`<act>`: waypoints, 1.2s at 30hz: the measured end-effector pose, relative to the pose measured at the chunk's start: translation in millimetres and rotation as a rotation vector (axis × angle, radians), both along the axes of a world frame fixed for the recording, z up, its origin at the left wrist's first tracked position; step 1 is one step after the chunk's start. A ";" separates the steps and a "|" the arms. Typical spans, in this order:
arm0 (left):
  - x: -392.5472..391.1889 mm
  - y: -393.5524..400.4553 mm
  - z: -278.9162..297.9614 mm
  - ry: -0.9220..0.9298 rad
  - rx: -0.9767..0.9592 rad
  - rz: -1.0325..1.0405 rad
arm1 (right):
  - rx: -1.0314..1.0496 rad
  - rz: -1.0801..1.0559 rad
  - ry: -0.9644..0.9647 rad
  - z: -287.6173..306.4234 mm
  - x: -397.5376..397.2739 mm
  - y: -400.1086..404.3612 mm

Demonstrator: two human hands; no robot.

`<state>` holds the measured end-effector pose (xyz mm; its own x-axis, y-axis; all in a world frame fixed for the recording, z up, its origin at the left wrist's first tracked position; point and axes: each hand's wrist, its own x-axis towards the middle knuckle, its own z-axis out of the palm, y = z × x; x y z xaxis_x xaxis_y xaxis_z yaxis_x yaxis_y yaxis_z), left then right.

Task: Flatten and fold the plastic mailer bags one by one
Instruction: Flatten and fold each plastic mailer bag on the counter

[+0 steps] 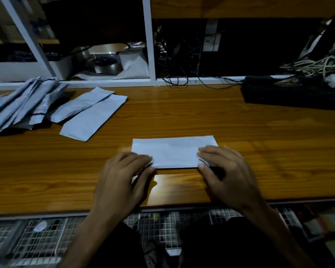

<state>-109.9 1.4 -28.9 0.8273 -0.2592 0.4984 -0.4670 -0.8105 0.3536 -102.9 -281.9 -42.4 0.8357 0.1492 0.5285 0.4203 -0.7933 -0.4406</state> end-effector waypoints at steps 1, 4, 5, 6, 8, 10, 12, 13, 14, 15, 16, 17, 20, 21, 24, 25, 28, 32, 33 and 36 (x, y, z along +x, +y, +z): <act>2.2 -9.5 3.8 0.011 0.003 0.008 | 0.009 -0.017 0.006 2.9 2.4 5.7; 14.4 -41.3 11.1 0.030 0.001 0.001 | -0.002 -0.053 0.079 11.5 14.3 29.1; 19.3 -50.8 12.5 0.038 0.001 0.006 | -0.039 -0.064 0.128 13.6 19.1 37.1; 24.0 -58.9 13.2 0.056 0.000 0.018 | -0.091 -0.067 0.182 15.4 23.9 44.4; 31.7 -70.1 13.3 0.118 -0.002 0.045 | -0.203 -0.055 0.262 16.9 31.8 55.9; 36.1 -76.1 11.8 0.168 0.011 0.048 | -0.266 -0.035 0.278 14.1 35.7 63.2; 36.8 -79.4 10.5 0.209 0.023 0.041 | -0.264 -0.024 0.273 8.6 34.2 67.8; 36.8 -80.4 9.5 0.235 0.035 0.039 | -0.258 -0.030 0.265 4.5 31.8 69.5; 36.8 -81.1 8.3 0.263 0.052 0.034 | -0.260 -0.037 0.243 -0.7 28.8 70.6; 37.5 -81.6 6.7 0.290 0.066 0.025 | -0.277 -0.040 0.212 -5.8 25.6 70.5; 37.9 -81.6 5.1 0.310 0.079 0.016 | -0.303 -0.041 0.184 -10.9 23.6 70.0; 38.8 -81.4 3.5 0.323 0.090 0.009 | -0.330 -0.039 0.179 -14.6 22.8 68.8; 41.9 -79.9 -3.3 0.330 0.120 0.005 | -0.302 -0.066 0.194 -15.6 23.5 68.9; 43.0 -79.4 -5.5 0.330 0.130 0.002 | -0.288 -0.078 0.198 -15.4 24.6 69.7; 45.0 -78.5 -9.0 0.335 0.174 -0.003 | -0.301 -0.091 0.198 -17.2 26.6 70.5; 45.4 -78.3 -9.8 0.336 0.190 0.000 | -0.304 -0.090 0.201 -17.6 26.7 70.4; 43.6 -77.7 -11.0 0.353 0.222 0.011 | -0.299 -0.107 0.207 -16.7 25.9 69.7; 42.8 -77.4 -9.8 0.358 0.275 0.036 | -0.318 -0.115 0.219 -14.3 24.5 70.6; 43.2 -77.6 -9.6 0.357 0.281 0.042 | -0.316 -0.120 0.226 -14.0 24.8 70.9; 42.9 -77.9 -9.8 0.353 0.304 0.059 | -0.326 -0.138 0.212 -14.8 24.9 71.2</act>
